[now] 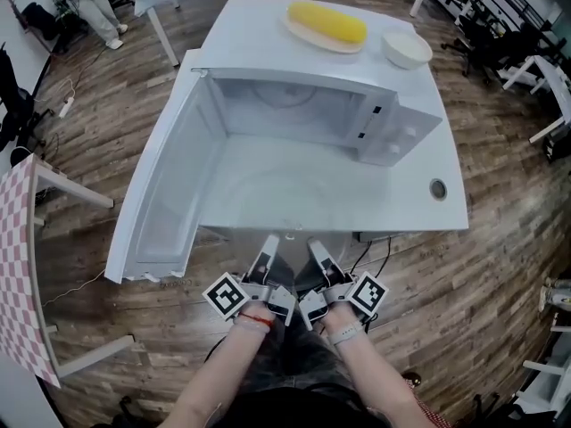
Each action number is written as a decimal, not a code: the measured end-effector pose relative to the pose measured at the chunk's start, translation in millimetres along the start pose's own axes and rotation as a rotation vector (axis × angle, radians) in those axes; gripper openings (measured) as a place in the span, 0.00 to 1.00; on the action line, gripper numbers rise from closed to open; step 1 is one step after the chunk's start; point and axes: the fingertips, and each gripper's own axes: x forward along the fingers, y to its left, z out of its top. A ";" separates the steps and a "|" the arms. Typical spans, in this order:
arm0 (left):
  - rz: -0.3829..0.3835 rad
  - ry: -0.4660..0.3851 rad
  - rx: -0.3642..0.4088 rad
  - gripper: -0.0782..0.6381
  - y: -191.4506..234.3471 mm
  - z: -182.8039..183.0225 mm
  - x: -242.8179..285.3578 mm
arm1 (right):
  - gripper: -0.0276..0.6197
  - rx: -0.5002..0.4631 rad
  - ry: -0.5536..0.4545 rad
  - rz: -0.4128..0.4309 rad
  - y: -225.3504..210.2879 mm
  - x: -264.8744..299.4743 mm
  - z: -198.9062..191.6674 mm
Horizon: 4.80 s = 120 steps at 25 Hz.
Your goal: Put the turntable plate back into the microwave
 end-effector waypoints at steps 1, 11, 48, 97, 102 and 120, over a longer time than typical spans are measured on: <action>0.003 -0.002 0.000 0.23 1.7 2.5 3.2 | 0.11 0.005 0.001 -0.002 -1.6 3.9 1.6; -0.019 -0.022 -0.004 0.23 6.8 23.0 43.0 | 0.11 0.009 0.006 0.005 1.2 43.8 26.0; -0.038 0.023 0.055 0.23 -3.5 72.9 145.2 | 0.11 0.047 -0.032 0.059 16.4 140.5 79.4; -0.030 0.081 -0.035 0.16 3.5 74.5 161.5 | 0.18 -0.057 -0.046 0.163 36.9 190.3 106.4; -0.044 0.072 -0.050 0.16 4.0 75.1 165.6 | 0.19 -0.064 -0.029 0.174 33.4 175.8 102.4; -0.041 0.070 -0.003 0.16 2.3 75.4 167.4 | 0.14 -0.116 0.074 0.149 28.8 156.3 76.2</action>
